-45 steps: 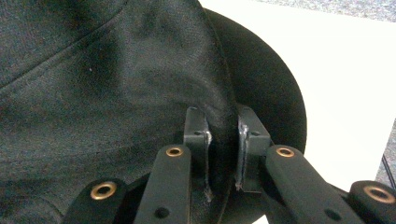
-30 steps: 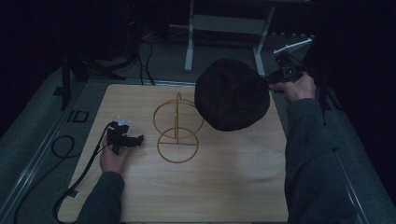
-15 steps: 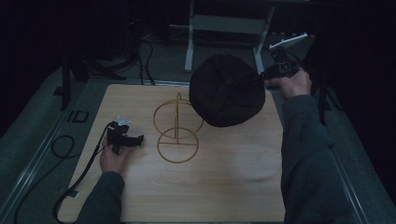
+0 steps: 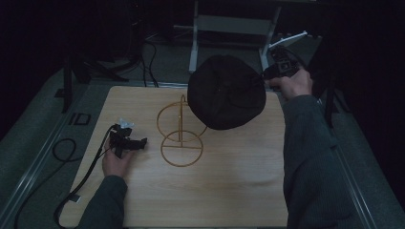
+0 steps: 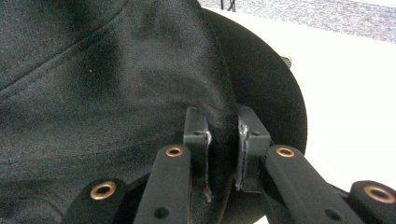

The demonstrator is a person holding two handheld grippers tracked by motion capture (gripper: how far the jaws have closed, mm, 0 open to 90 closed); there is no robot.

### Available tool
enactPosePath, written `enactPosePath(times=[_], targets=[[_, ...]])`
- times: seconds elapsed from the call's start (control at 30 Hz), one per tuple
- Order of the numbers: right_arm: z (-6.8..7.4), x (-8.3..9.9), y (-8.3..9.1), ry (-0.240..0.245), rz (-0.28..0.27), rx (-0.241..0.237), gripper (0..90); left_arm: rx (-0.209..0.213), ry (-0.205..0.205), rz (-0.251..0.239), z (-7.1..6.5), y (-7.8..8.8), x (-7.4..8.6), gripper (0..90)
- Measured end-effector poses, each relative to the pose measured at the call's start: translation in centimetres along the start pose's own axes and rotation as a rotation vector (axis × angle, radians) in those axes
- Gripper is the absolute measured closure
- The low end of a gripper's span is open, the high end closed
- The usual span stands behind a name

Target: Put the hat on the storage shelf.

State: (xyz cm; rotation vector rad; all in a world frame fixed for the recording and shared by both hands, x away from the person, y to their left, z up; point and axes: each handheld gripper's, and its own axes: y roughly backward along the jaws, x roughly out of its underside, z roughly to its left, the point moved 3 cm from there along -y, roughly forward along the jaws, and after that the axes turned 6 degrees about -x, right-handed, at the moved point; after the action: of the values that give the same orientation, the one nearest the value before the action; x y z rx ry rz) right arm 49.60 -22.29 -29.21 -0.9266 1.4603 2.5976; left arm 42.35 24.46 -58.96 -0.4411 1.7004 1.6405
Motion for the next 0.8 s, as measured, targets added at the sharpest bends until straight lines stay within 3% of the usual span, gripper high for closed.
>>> enactPosePath(times=[0.8], targets=[[2.1, -0.7, -1.7, 0.028, 0.034, -0.01, 77.8, 0.0, 0.0, 0.0, 0.0, 0.0, 0.0, 5.4]])
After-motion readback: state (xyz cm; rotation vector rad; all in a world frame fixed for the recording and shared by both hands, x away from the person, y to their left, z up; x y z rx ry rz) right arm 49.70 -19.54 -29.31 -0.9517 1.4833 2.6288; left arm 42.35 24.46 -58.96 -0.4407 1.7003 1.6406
